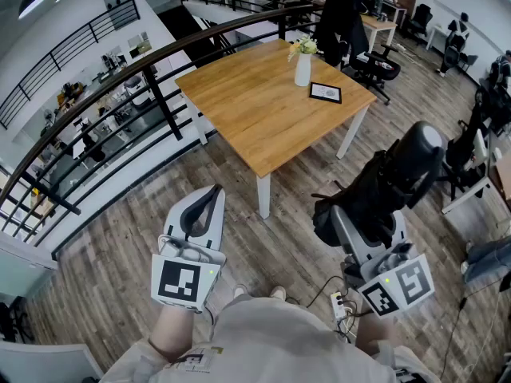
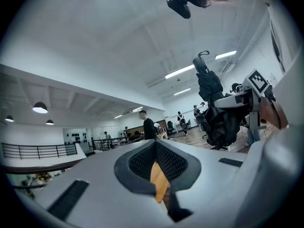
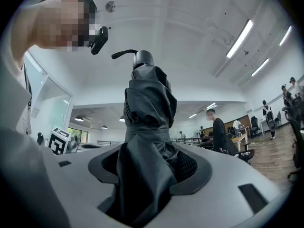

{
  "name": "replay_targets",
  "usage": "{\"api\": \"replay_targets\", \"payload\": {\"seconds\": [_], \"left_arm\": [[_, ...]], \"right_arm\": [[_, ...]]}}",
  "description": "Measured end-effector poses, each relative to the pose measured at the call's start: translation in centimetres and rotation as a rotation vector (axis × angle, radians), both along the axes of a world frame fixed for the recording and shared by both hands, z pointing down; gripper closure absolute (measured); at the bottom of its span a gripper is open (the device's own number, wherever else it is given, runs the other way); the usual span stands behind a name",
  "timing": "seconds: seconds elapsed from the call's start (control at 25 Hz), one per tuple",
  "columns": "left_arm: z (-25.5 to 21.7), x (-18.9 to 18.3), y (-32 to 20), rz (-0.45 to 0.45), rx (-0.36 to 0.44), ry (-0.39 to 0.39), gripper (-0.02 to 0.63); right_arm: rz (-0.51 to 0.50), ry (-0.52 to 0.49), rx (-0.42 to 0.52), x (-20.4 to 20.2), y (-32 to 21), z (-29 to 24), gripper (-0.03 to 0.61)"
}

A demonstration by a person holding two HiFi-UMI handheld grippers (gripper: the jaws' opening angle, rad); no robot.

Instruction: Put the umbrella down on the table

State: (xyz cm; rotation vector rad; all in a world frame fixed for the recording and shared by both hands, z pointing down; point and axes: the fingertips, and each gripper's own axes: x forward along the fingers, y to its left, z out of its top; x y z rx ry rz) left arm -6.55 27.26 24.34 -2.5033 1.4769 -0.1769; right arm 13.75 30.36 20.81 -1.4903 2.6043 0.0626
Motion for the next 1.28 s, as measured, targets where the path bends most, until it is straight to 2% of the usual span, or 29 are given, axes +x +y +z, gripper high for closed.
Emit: {"api": "replay_targets", "payload": {"seconds": [0.12, 0.32, 0.72, 0.84, 1.12, 1.28], "left_arm": [[-0.9, -0.2, 0.4, -0.002, 0.048, 0.001, 0.597], [-0.4, 0.1, 1.7, -0.004, -0.022, 0.014, 0.597], [-0.1, 1.5, 1.4, 0.005, 0.004, -0.026, 0.597], [-0.2, 2.2, 1.3, 0.025, 0.036, -0.033, 0.597], [0.4, 3.1, 0.6, 0.048, 0.001, -0.025, 0.597], [0.9, 3.7, -0.5, 0.043, 0.008, -0.029, 0.597]], "right_arm": [[0.011, 0.024, -0.008, 0.1, 0.5, -0.4, 0.296], [0.002, -0.003, -0.042, 0.2, 1.0, 0.4, 0.295], [0.006, 0.017, -0.075, 1.8, 1.1, 1.3, 0.295], [-0.001, 0.007, -0.099, 2.4, 1.0, 1.8, 0.295], [0.002, 0.006, -0.123, 3.2, -0.1, 2.3, 0.295], [0.002, 0.019, -0.136, 3.6, -1.4, 3.1, 0.295]]}}
